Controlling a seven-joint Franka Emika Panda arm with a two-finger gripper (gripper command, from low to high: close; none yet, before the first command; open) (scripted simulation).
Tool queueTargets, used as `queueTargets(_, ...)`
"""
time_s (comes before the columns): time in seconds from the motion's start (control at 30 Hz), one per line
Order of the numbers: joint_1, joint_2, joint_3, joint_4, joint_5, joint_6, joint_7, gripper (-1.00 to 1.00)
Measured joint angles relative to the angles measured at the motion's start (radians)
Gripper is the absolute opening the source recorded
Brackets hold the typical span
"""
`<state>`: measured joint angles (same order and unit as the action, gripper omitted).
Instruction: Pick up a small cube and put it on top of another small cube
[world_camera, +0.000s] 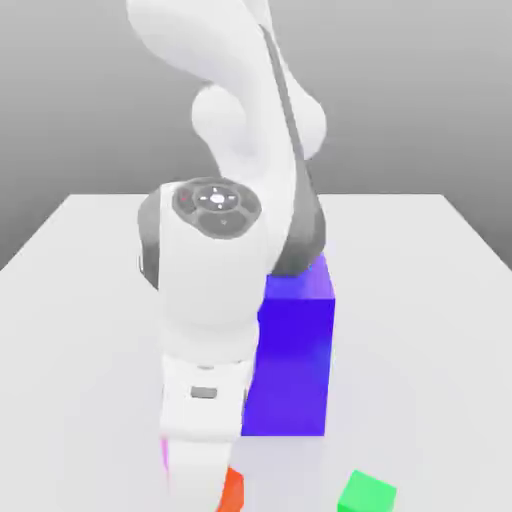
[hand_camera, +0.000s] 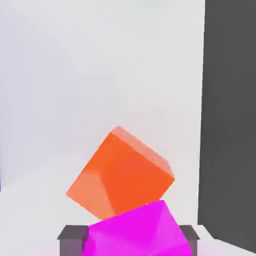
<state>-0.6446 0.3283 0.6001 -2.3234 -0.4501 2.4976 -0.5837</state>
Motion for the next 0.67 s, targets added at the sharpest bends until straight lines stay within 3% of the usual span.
queueTargets(0.33, 0.061, -0.005, 0.175, 0.011, 0.058, 0.002, -0.16, -1.0)
queueTargets(0.47, 0.152, 0.11, 0.087, 0.031, -0.066, 0.079, -0.1, -1.0)
queueTargets(0.5, 0.177, 0.138, 0.056, 0.036, -0.102, 0.099, -0.076, 1.0)
queueTargets(0.67, 0.177, 0.138, 0.056, 0.036, -0.102, 0.099, -0.076, 1.0)
